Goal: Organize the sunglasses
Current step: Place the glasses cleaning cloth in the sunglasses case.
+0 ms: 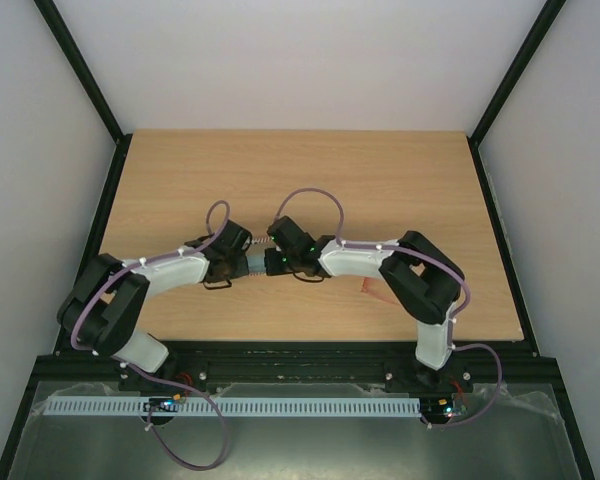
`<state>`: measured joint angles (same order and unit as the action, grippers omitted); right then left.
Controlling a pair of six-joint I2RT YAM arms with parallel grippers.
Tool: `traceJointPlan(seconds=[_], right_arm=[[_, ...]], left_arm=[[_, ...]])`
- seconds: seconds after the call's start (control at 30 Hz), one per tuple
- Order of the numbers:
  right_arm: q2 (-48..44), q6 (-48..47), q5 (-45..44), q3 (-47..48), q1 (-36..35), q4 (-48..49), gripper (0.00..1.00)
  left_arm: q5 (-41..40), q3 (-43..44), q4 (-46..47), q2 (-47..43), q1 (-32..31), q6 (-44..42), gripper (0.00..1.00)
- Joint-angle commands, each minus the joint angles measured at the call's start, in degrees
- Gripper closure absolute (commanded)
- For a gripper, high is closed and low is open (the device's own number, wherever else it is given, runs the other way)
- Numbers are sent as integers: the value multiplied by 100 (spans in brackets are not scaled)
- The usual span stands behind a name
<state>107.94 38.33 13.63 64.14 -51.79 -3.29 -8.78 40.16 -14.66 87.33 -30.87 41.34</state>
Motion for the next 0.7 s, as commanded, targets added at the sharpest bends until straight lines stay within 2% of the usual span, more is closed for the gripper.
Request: traceJointPlan(seconds=[0.0,0.23,0.43,0.6,0.67], right_arm=[[302,35,-226,127,-29,-49,93],[426,86,-657,86,-25,-122,74],[502,128,-676,69,-25,-137,71],[564,162,-668,30,-27,-146,71],[582,166,-668,14,-26,-146,71]], left_arm=[[-27,-26,-346,167,-11,3,98],[-157,23,-505,-22,-11,48,98],[-432,132,-832,-257,-11,79,97],[-737,230,-1129,-550,-14,189,86],[-786,277,-1189,-709,-6,214,74]])
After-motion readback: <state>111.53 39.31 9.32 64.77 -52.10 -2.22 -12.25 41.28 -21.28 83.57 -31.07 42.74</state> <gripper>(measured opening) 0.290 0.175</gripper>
